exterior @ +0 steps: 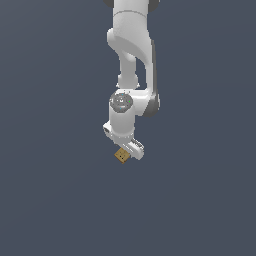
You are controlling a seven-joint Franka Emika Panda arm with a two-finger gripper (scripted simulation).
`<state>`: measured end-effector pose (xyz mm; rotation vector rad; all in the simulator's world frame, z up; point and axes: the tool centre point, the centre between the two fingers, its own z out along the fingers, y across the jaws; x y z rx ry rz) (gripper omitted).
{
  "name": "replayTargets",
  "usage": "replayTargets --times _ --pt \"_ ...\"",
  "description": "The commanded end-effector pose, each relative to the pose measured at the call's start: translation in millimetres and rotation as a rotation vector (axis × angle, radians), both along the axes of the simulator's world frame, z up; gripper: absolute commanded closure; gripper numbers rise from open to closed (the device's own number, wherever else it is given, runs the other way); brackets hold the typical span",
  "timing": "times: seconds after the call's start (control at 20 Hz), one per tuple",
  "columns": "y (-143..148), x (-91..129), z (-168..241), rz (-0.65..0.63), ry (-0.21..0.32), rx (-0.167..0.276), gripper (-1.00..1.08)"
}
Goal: Pick up the object and move it to a goal position.
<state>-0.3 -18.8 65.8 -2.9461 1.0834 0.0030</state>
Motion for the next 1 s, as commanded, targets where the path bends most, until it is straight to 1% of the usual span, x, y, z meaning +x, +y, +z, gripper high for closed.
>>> replayTargets --times 0.0,0.45,0.95 --pt "-1.5 -0.1 -3.2 -0.024 -0.001 -0.002 -0.92" --pt "-2.2 -0.5 -9.9 -0.032 0.0 -0.003 -0.92" --pt "-2.2 -1.3 -51.2 -0.036 -0.001 -0.003 -0.92"
